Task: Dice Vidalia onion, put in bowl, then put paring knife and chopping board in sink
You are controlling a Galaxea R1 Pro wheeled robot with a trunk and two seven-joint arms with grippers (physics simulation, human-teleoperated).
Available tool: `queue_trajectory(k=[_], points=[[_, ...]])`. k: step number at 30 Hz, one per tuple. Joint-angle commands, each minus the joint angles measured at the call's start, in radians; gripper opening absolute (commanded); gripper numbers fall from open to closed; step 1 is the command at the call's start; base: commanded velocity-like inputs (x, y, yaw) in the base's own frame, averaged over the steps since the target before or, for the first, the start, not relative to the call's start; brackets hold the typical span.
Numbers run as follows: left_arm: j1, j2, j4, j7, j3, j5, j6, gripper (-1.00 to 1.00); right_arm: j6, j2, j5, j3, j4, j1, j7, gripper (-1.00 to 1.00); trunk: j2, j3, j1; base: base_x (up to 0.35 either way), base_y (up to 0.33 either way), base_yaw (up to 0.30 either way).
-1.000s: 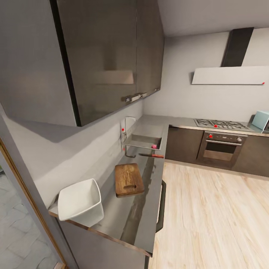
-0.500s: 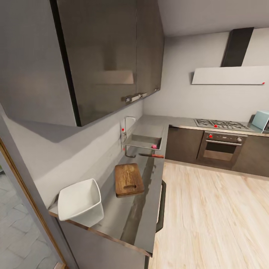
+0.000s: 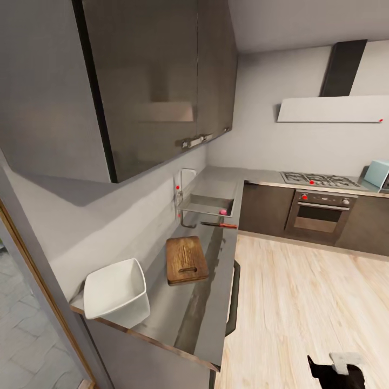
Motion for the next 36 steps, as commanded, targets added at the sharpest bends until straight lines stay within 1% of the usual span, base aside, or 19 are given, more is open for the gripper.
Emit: queue_trajectory(k=[1, 3, 4, 5, 8, 9, 12, 15, 19, 20, 22, 23, 25, 26, 28, 31, 34, 35, 36], points=[[0.000, 0.000, -0.002, 0.000, 0.000, 0.000, -0.001, 1.00, 0.031, 0.000, -0.001, 0.000, -0.027, -0.019, -0.013, 1.00, -0.002, -0.002, 0.001, 0.000, 0.000, 0.000], [0.000, 0.000, -0.002, 0.000, 0.000, 0.000, -0.001, 1.00, 0.164, 0.000, -0.001, -0.002, -0.088, -0.140, -0.041, 1.00, -0.002, -0.002, 0.001, 0.000, 0.000, 0.000], [0.000, 0.000, -0.002, 0.000, 0.000, 0.000, -0.001, 1.00, 0.193, 0.000, -0.001, -0.002, -0.094, -0.168, -0.044, 1.00, -0.002, -0.002, 0.001, 0.000, 0.000, 0.000], [0.000, 0.000, -0.003, 0.000, 0.000, 0.000, -0.001, 1.00, 0.295, 0.000, -0.001, -0.002, -0.107, -0.268, -0.051, 1.00, -0.002, -0.002, 0.001, 0.000, 0.000, 0.000], [0.000, 0.000, -0.004, 0.000, 0.001, 0.000, -0.001, 1.00, 0.355, 0.000, -0.001, -0.002, -0.113, -0.358, -0.054, 1.00, -0.002, -0.002, 0.001, 0.000, 0.000, 0.000], [0.000, -0.001, -0.005, 0.000, 0.001, 0.000, -0.001, 1.00, 0.386, 0.000, -0.003, -0.003, -0.115, -0.448, -0.056, 1.00, -0.002, -0.002, 0.001, 0.000, 0.000, 0.000], [0.000, -0.002, -0.006, 0.000, 0.001, 0.000, -0.001, 1.00, 0.429, 0.000, -0.019, -0.003, -0.116, -0.531, -0.058, 1.00, -0.002, -0.002, 0.001, 0.000, 0.000, 0.000], [0.000, -0.012, -0.009, 0.000, 0.001, 0.000, -0.001, 1.00, 0.569, 0.002, -0.139, -0.003, -0.117, -0.692, -0.061, 1.00, -0.002, -0.002, 0.001, 0.000, 0.000, 0.000], [0.000, -0.022, -0.010, 0.000, 0.001, 0.000, -0.001, 1.00, 0.611, 0.021, -0.240, -0.003, -0.115, -0.793, -0.100, 1.00, -0.002, -0.002, 0.001, 0.000, 0.000, 0.000], [0.000, -0.024, -0.010, 0.000, 0.002, 0.000, -0.001, 1.00, 0.613, 0.031, -0.251, -0.003, -0.115, -0.805, -0.114, 1.00, -0.002, -0.002, 0.001, 0.000, 0.000, 0.000], [0.000, -0.029, -0.010, 0.000, 0.002, 0.000, -0.001, 1.00, 0.617, 0.078, -0.277, -0.002, -0.114, -0.836, -0.175, 1.00, -0.002, -0.002, 0.001, 0.000, 0.000, 0.000], [0.000, -0.031, -0.010, 0.000, 0.002, 0.000, -0.001, 1.00, 0.619, 0.118, -0.287, -0.002, -0.113, -0.849, -0.229, 1.00, -0.002, -0.002, 0.001, 0.000, 0.000, 0.000], [0.000, -0.033, -0.010, 0.000, 0.002, 0.000, -0.001, 1.00, 0.619, 0.162, -0.293, -0.002, -0.113, -0.858, -0.292, 1.00, -0.002, -0.002, 0.001, 0.000, 0.000, 0.000], [0.000, -0.035, -0.010, 0.000, 0.002, 0.000, -0.001, 1.00, 0.619, 0.224, -0.299, 0.000, -0.111, -0.866, -0.397, 1.00, -0.002, -0.002, 0.001, 0.000, 0.000, 0.000], [0.000, -0.038, -0.011, 0.000, 0.002, 0.000, -0.001, 1.00, 0.618, 0.282, -0.306, 0.005, -0.108, -0.873, -0.525, 1.00, -0.002, -0.002, 0.001, 0.000, 0.000, 0.000], [0.000, -0.039, -0.010, 0.000, 0.002, 0.000, -0.001, 1.00, 0.617, 0.309, -0.320, 0.016, -0.107, -0.879, -0.585, 1.00, -0.002, -0.002, 0.001, 0.000, 0.000, 0.000], [0.000, -0.039, -0.011, 0.000, 0.002, 0.000, -0.001, 1.00, 0.617, 0.329, -0.369, 0.046, -0.105, -0.883, -0.626, 1.00, -0.002, -0.002, 0.001, 0.000, 0.000, 0.000], [0.000, -0.039, -0.011, 0.000, 0.002, 0.000, -0.001, 1.00, 0.616, 0.340, -0.468, 0.081, -0.103, -0.886, -0.675, 1.00, -0.002, -0.002, 0.001, 0.000, 0.000, 0.000], [0.000, -0.039, -0.011, 0.000, 0.002, 0.000, -0.001, 1.00, 0.612, 0.342, -0.515, 0.088, -0.102, -0.886, -0.697, 1.00, -0.002, -0.002, 0.001, 0.000, 0.000, 0.000]])
